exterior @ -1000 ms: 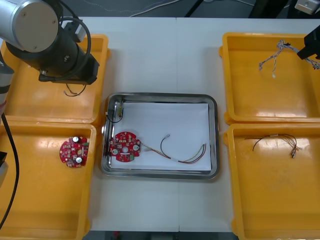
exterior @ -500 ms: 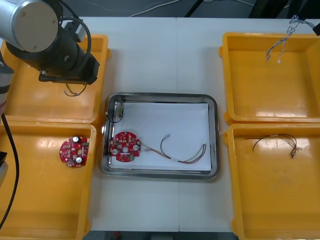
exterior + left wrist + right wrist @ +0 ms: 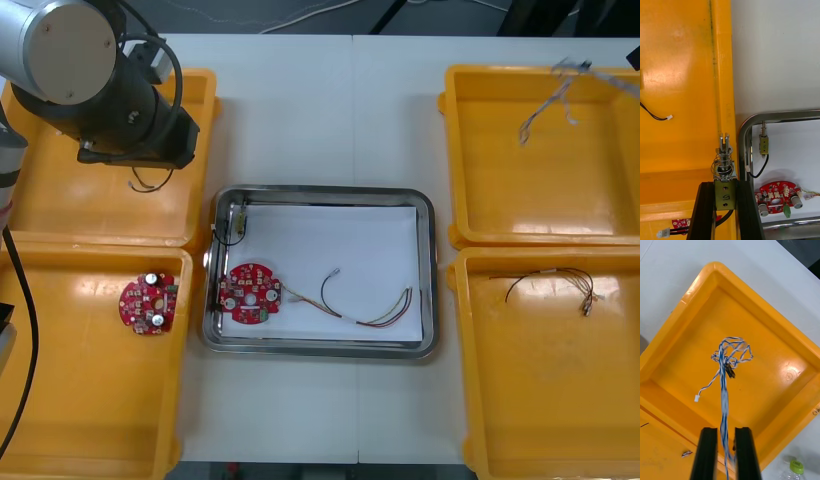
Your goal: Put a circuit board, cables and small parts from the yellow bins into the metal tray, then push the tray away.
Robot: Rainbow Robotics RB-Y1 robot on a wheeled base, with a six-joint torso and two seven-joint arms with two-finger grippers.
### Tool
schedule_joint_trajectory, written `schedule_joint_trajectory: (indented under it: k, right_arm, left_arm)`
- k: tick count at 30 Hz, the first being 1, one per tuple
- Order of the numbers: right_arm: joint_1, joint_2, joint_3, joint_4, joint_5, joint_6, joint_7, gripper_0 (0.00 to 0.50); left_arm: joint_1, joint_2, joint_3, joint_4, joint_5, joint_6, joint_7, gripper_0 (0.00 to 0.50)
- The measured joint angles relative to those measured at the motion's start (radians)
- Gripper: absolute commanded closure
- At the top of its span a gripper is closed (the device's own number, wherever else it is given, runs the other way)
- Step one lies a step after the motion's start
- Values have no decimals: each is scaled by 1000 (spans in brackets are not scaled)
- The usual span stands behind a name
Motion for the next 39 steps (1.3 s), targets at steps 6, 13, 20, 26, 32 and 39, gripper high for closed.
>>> schedule_joint_trajectory:
  k: [6,13,20,26,32,39]
  right_arm:
    - [42,2,-38,0,-27,0,0,0]
    - [89,2,-84,0,-55,0,0,0]
    - [97,3,-84,0,-56,0,0,0]
    - [137,8,-61,0,-56,0,0,0]
    - [167,15,26,0,-54,-74,-1,0]
    - [191,35,107,0,-27,-226,-57,0]
  left_arm:
    - [0,0,0,-5,0,0,0,500]
    - [0,0,0,-11,0,0,0,500]
    - [7,0,0,-21,0,0,0,500]
    - [7,0,0,-23,0,0,0,500]
    - [7,0,0,-23,0,0,0,500]
    - [7,0,0,-23,0,0,0,500]
